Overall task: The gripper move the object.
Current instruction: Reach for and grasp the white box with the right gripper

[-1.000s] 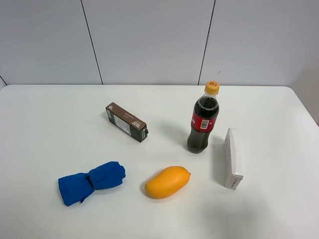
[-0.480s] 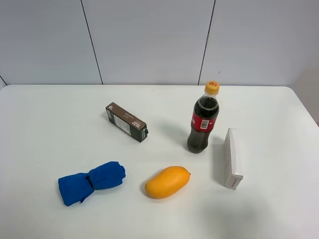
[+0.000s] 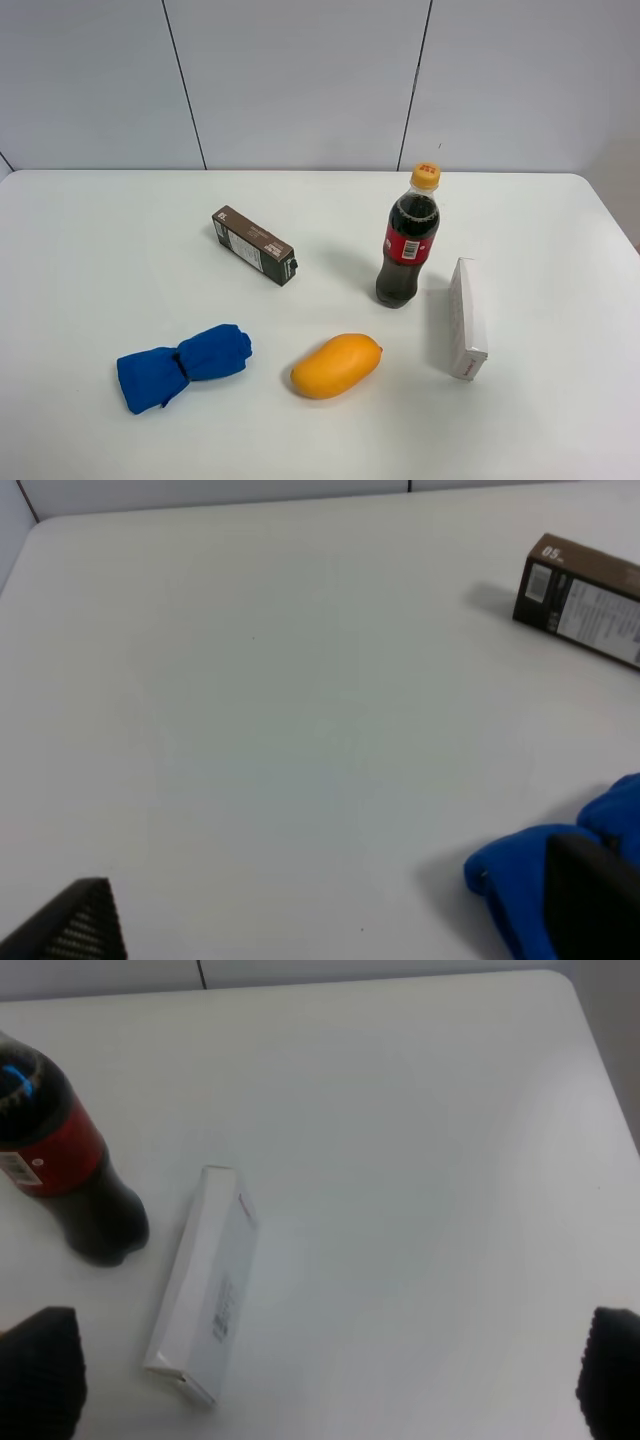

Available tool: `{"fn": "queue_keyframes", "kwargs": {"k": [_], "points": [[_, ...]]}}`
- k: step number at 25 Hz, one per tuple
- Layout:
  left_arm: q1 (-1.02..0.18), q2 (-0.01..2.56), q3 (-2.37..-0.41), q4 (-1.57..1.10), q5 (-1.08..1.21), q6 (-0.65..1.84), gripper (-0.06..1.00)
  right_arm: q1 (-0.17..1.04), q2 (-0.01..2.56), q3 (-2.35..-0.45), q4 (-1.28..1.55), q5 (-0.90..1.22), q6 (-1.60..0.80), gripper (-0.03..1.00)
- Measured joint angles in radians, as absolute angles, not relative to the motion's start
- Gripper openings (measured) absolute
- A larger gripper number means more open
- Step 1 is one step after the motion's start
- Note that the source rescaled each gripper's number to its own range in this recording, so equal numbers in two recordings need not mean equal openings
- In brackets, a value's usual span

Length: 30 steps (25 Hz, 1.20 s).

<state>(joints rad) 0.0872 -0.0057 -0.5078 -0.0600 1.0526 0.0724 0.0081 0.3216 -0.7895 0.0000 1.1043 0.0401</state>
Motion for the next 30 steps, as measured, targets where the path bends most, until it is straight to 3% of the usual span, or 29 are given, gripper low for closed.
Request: {"fn": "queue_keyframes", "kwargs": {"k": [11,30], "points": [[0.087,-0.006,-0.508,-0.06,1.053,0.072,1.0,0.008,0.717,-0.881,0.0,1.129,0.046,1.0],[0.087,-0.006,-0.508,-0.06,1.053,0.072,1.0,0.011,1.093,-0.881,0.107,0.971,0.017,1.0]]}}
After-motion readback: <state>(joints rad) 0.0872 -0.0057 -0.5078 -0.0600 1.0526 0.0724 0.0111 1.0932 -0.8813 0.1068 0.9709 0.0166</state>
